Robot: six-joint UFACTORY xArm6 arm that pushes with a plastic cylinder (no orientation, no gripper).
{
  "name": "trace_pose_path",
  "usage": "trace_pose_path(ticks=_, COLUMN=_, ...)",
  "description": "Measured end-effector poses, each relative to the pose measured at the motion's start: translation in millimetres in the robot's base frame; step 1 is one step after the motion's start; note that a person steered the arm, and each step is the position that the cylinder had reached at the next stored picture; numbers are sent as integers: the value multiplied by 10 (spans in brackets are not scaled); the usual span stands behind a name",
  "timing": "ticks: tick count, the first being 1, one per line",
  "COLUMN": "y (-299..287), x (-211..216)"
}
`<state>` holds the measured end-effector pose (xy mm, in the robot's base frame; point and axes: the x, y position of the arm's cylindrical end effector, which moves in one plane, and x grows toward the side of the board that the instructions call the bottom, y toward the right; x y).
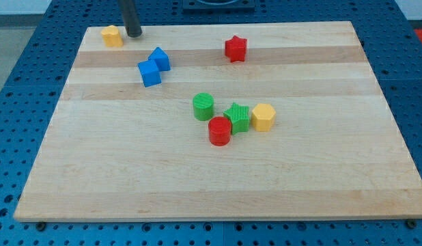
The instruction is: Move the red circle left to the red star
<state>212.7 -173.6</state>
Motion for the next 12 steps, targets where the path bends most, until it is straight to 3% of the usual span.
trace_pose_path(ticks=1, y=414, x=61)
trace_pose_path(ticks=2, y=671, x=381)
trace_pose_path(ticks=8, y=945, x=3015)
trace_pose_path(ticks=9, y=1407, x=3289)
trace_pose_path(ticks=10, y=1966, x=3286)
trace_pose_path(ticks=12, y=2008, x=3124)
